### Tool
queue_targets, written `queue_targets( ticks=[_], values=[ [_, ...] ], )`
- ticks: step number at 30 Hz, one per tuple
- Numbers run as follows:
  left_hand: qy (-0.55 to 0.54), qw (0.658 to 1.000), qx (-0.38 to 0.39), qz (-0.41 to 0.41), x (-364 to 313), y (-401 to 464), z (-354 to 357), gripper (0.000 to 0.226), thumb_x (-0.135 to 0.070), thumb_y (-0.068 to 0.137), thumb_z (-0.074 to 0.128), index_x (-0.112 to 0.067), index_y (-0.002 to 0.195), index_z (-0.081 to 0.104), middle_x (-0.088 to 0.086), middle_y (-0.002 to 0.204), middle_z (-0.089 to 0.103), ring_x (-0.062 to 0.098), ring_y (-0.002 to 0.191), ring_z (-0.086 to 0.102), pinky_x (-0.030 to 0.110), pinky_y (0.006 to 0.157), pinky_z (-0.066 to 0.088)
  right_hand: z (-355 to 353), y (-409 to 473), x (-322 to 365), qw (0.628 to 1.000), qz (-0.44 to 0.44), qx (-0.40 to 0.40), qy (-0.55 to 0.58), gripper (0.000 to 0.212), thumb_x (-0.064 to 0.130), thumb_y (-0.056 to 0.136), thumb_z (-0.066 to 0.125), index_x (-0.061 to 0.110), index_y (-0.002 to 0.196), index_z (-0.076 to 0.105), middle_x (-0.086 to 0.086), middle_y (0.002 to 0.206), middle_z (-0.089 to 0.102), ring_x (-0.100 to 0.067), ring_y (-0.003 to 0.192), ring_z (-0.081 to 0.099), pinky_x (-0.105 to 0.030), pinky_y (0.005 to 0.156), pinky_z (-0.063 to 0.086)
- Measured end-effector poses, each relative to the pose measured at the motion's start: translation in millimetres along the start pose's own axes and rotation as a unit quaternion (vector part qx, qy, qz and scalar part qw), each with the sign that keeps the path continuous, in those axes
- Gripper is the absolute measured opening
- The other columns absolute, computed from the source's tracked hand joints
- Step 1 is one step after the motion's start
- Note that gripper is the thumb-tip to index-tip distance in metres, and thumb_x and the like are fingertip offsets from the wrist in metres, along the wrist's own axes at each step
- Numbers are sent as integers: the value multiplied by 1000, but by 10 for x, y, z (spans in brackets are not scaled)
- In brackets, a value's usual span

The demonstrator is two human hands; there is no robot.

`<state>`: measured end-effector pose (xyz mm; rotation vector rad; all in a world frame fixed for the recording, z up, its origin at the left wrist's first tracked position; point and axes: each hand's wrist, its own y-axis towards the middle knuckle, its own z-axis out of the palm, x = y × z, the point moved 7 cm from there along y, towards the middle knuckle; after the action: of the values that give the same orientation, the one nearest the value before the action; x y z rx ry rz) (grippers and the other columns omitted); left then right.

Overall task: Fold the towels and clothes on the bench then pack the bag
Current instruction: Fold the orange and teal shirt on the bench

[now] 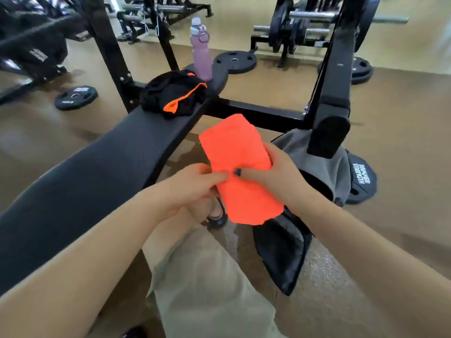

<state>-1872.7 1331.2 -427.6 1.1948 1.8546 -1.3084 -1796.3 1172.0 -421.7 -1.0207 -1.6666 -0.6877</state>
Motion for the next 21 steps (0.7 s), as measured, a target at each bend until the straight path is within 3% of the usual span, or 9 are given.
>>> queue_targets(
  ticks=[2,4,5,7,9,12,16,19,21],
  values=[
    [85,996,-14,6,21,97,74,48,-44,97,60,2,96,71,8,88,73,19,86,69,36,86,53,-226,-204,-165,996,-16,-33,-83,58,35,74,83,34,126,56,16,106,68,-2,95,63,-29,79,51],
    [153,988,-29,0,62,163,157,40,-40,98,58,-2,89,64,10,83,65,21,77,58,33,71,43,-436,-414,-369,988,-7,-65,-140,56,32,76,82,37,125,55,21,101,66,0,92,61,-21,75,46],
    [168,985,-27,-5,106,211,217,31,-38,97,58,-7,91,60,11,85,65,21,77,56,33,69,42,-535,-520,-463,984,0,-81,-159,56,28,76,82,39,123,55,23,97,65,-1,91,60,-19,74,44],
    [201,979,-11,-7,164,313,356,22,-37,93,60,-18,103,57,10,97,71,24,87,64,36,81,50,-675,-717,-691,975,22,-97,-199,61,25,74,82,46,123,53,23,90,64,-8,88,62,-28,73,46],
    [259,965,25,27,153,453,543,32,-36,89,59,-23,118,56,5,105,69,25,99,65,39,89,53,-753,-882,-951,970,55,-89,-220,65,31,70,80,53,122,49,22,83,65,-10,84,64,-34,73,49],
    [338,933,98,76,106,703,902,37,-22,98,51,-20,135,51,9,114,66,25,98,59,35,80,47,-760,-1026,-1330,979,123,-58,-149,61,43,60,74,64,112,50,22,92,70,0,88,66,-26,77,51],
    [355,918,163,71,160,1001,1228,32,-20,101,46,-17,132,53,14,122,64,30,103,59,30,70,33,-584,-867,-1732,979,193,-35,-55,59,48,53,78,45,109,60,13,96,72,-1,92,66,-30,84,53],
    [344,921,173,55,186,1173,1259,30,-20,102,44,-17,129,54,13,118,66,28,99,62,30,63,39,-439,-658,-1926,974,221,-40,-12,69,46,51,81,33,116,61,7,103,71,9,85,63,-13,71,50],
    [339,924,169,47,177,1254,1225,36,-22,105,39,-21,139,52,10,121,66,25,99,62,25,63,41,-361,-596,-2035,965,258,-51,11,72,40,52,81,27,120,62,3,108,71,3,89,64,-14,68,48]
  ],
)
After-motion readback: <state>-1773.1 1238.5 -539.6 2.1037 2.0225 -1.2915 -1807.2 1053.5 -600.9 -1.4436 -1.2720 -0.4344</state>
